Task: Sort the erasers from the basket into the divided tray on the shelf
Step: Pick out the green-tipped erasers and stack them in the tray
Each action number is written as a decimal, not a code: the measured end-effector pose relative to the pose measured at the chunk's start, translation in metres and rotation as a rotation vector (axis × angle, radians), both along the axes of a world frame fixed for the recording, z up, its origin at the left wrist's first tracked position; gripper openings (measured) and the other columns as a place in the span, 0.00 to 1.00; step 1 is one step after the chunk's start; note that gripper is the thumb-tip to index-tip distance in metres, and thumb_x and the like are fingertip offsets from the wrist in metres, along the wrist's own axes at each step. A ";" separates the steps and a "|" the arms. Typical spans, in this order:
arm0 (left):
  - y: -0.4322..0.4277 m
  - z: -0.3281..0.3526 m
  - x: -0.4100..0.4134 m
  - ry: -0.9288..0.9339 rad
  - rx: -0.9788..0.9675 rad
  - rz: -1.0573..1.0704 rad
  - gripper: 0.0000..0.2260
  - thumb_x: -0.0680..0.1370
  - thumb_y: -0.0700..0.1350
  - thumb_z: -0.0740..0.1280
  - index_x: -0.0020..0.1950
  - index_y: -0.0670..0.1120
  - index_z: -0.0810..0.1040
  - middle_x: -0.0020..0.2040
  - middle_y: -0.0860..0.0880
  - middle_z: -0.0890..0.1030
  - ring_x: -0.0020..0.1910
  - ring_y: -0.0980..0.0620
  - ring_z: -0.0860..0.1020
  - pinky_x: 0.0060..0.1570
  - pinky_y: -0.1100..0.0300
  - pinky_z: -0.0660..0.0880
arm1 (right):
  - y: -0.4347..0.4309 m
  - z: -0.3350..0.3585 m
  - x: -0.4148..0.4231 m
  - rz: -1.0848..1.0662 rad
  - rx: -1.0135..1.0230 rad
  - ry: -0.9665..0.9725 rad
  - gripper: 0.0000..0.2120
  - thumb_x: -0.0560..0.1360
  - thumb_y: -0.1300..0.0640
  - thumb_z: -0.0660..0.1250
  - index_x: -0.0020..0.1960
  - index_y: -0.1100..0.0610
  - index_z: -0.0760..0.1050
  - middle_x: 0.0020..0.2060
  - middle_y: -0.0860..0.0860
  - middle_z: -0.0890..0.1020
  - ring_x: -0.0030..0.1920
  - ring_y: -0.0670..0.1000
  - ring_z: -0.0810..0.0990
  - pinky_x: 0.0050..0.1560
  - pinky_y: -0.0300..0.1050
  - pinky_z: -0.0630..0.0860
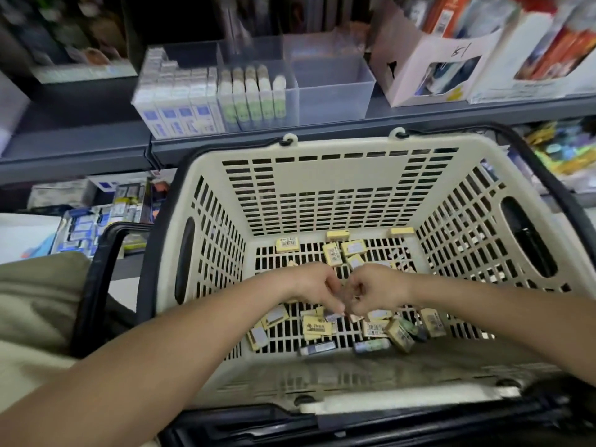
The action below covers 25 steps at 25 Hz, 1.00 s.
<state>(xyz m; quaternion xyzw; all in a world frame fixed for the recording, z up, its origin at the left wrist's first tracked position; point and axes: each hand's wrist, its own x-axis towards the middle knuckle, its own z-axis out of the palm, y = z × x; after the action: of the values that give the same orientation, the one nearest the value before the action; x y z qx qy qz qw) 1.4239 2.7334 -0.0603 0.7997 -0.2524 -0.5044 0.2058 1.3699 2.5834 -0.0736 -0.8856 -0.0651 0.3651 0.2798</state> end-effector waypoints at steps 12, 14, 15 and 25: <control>0.015 -0.003 0.018 0.122 0.041 0.446 0.17 0.77 0.37 0.66 0.64 0.46 0.72 0.42 0.47 0.75 0.41 0.52 0.78 0.36 0.63 0.80 | 0.027 -0.026 -0.021 0.315 -0.029 0.086 0.20 0.78 0.58 0.61 0.69 0.52 0.68 0.49 0.52 0.79 0.46 0.47 0.73 0.47 0.39 0.69; 0.015 -0.004 0.017 0.191 0.017 0.502 0.18 0.76 0.37 0.66 0.65 0.46 0.71 0.45 0.46 0.77 0.46 0.51 0.79 0.45 0.59 0.81 | 0.026 -0.027 -0.020 0.305 -0.086 0.011 0.19 0.76 0.54 0.65 0.66 0.51 0.71 0.43 0.48 0.77 0.45 0.48 0.74 0.47 0.43 0.72; 0.015 -0.004 0.018 0.218 0.009 0.520 0.18 0.76 0.37 0.67 0.65 0.45 0.71 0.47 0.46 0.78 0.48 0.51 0.79 0.49 0.56 0.80 | 0.027 -0.028 -0.021 0.336 -0.132 -0.030 0.16 0.75 0.51 0.66 0.62 0.51 0.73 0.43 0.47 0.77 0.46 0.49 0.75 0.46 0.44 0.74; 0.025 -0.011 0.026 0.353 -0.046 0.699 0.19 0.79 0.33 0.59 0.69 0.42 0.65 0.54 0.44 0.78 0.45 0.51 0.77 0.55 0.53 0.76 | 0.016 -0.020 -0.016 0.261 -0.176 -0.155 0.09 0.73 0.51 0.66 0.49 0.53 0.81 0.42 0.47 0.82 0.40 0.46 0.79 0.39 0.42 0.77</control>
<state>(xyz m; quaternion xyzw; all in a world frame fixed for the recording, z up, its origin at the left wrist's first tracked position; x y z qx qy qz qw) 1.4500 2.7585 -0.0716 0.7334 0.0633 -0.5281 0.4233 1.3539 2.5998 -0.0932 -0.9161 -0.1688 0.3332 0.1454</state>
